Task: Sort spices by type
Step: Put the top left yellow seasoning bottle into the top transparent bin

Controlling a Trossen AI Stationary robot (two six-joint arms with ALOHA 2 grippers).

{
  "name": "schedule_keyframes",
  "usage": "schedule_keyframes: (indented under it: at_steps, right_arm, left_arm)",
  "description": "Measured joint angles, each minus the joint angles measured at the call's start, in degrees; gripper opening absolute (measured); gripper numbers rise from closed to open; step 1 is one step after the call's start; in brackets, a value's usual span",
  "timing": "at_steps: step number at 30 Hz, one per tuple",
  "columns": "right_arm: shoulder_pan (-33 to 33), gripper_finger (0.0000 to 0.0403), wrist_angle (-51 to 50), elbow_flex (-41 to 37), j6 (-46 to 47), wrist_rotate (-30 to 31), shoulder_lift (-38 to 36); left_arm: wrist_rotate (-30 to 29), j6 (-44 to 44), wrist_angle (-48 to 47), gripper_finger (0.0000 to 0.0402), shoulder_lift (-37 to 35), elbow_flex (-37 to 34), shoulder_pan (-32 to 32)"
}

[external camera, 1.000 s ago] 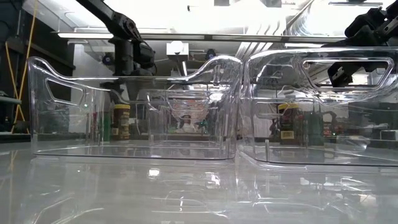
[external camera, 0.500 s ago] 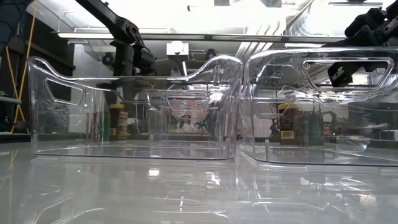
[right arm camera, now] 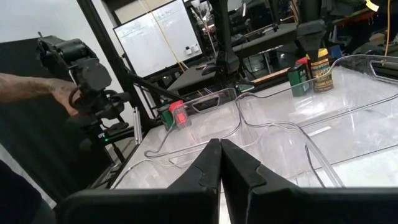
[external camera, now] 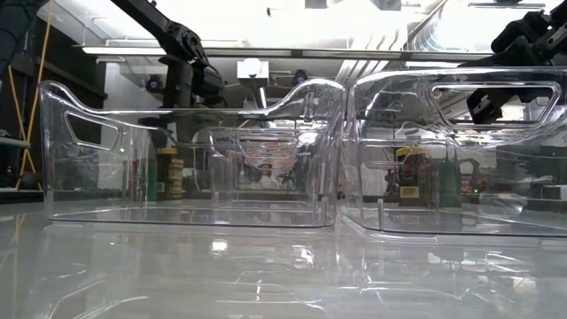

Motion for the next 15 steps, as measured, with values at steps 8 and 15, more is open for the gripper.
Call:
schedule_keyframes:
  at_steps: [8, 15]
  right_arm:
    - [0.02, 0.0001, 0.00, 0.00, 0.02, -0.02, 0.00]
    - [0.02, 0.0001, 0.00, 0.00, 0.02, -0.01, 0.00]
  left_arm:
    - [-0.02, -0.32, -1.06, 0.0186, -0.09, 0.01, -1.64]
    - [0.35, 6.03, -4.82, 0.0172, -0.51, 4.77, -0.05]
